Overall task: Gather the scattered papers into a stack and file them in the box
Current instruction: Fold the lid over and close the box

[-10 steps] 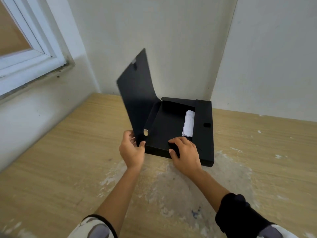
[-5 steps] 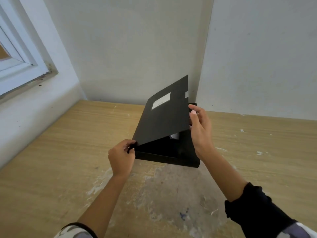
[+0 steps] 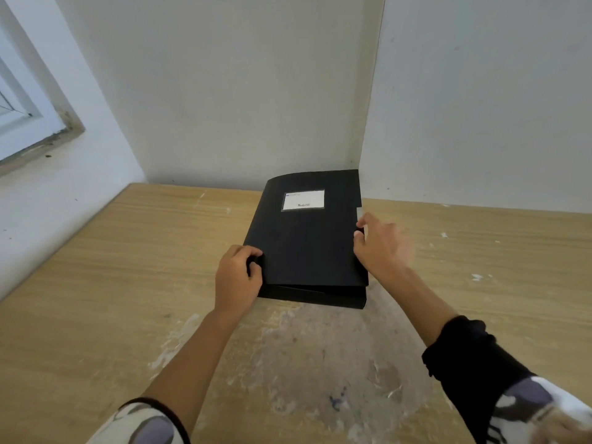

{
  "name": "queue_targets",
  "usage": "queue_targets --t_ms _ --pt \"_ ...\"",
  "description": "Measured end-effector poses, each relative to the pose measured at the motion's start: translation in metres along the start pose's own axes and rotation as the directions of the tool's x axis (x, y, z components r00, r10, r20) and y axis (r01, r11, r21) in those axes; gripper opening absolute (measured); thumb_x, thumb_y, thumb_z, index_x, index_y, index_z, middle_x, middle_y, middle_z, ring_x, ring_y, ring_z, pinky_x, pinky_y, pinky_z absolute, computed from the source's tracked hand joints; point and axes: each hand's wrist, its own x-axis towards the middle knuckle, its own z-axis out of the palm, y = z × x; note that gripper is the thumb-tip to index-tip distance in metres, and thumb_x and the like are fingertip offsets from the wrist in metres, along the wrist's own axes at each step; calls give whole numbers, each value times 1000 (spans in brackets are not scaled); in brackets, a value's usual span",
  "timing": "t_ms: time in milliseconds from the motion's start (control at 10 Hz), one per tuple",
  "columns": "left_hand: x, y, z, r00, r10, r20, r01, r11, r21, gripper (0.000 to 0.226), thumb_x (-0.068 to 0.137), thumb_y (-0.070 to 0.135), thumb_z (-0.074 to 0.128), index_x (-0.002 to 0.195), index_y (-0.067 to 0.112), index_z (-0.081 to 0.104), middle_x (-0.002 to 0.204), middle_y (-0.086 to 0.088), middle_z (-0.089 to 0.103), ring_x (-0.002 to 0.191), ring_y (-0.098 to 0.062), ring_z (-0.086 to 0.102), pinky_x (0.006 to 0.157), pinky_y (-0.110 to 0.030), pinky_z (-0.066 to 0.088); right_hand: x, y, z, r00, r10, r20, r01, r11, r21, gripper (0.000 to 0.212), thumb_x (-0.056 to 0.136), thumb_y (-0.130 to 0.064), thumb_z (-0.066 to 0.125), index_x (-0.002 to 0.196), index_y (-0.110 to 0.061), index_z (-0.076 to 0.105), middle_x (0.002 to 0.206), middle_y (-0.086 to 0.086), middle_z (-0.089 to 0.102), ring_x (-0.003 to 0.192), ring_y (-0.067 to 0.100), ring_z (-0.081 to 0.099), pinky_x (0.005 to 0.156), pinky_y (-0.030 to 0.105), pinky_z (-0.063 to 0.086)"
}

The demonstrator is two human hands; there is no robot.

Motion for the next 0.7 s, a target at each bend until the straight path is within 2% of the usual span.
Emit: queue_targets --t_ms 100,200,300,400,500,700 --pt "-1 5 10 997 24 73 -27 999 41 36 85 -4 46 116 5 62 122 -11 60 113 -24 55 94 -27 43 4 -1 13 997 -78 -3 75 976 -203 25 92 -29 41 108 -19 57 89 8 64 79 24 57 72 36 47" --pt "-1 4 16 995 -5 98 -3 997 80 39 89 -2 43 123 7 59 134 -9 56 129 -24 45 105 -35 40 8 -4 34 975 -187 123 187 982 13 40 96 -34 34 130 -16 47 131 11 52 119 28 49 96 41 43" --pt "-3 3 17 994 2 112 -14 994 110 39 90 -1 42 124 8 58 136 -8 54 132 -22 43 105 -35 40 2 -5 57 945 -221 241 219 975 34 51 98 -34 24 142 -10 26 153 12 26 143 28 16 116 42 20" --pt "-2 3 17 993 8 116 -22 993 118 39 90 0 43 124 8 58 136 -8 54 131 -22 43 105 -36 41 0 -2 65 945 -209 251 215 977 6 54 97 -34 23 145 -11 15 157 10 15 145 25 7 118 42 9" --pt "-1 7 15 992 8 122 -24 991 133 38 88 -2 44 124 7 57 133 -10 55 126 -23 47 103 -36 42 0 -2 63 939 -202 280 208 978 8 55 96 -34 23 146 -13 12 158 8 10 145 23 3 117 42 6" --pt "13 28 6 986 55 159 -92 969 231 31 89 8 48 119 10 55 125 -7 56 113 -22 52 97 -33 42 9 1 33 936 -230 265 218 973 73 52 97 -30 32 144 -12 20 156 8 19 144 23 10 117 47 9"
